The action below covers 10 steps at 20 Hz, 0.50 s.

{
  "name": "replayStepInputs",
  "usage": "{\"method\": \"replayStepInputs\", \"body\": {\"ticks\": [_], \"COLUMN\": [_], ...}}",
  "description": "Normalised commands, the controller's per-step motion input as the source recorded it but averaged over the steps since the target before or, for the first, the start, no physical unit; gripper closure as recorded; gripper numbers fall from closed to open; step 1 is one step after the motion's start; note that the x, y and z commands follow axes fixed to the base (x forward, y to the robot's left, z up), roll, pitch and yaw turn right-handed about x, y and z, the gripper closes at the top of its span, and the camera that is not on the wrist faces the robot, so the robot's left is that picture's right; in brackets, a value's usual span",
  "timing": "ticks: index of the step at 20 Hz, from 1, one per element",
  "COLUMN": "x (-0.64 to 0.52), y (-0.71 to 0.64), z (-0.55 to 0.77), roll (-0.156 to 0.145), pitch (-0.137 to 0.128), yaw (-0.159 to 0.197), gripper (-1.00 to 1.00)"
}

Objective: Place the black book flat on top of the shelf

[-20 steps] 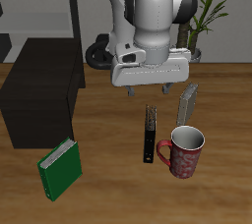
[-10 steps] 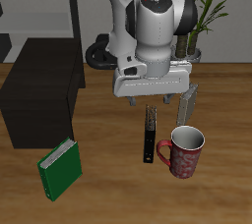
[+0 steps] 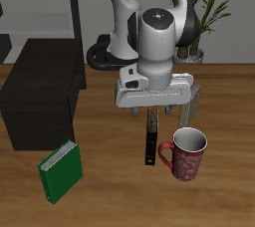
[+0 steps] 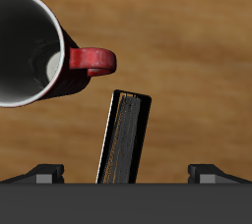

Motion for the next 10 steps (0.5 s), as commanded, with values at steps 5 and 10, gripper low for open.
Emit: {"method": "replayStepInputs", "body": {"ticks": [5,10], "x": [0.05,0.09], "y": [0.03,-0.10], "z": [-0.30,-0.23], "roll": [0.001,-0.015], "pitch": [0.031,0.041], "yaw": [-0.005,0.002], "gripper": [-1.00,1.00]}}
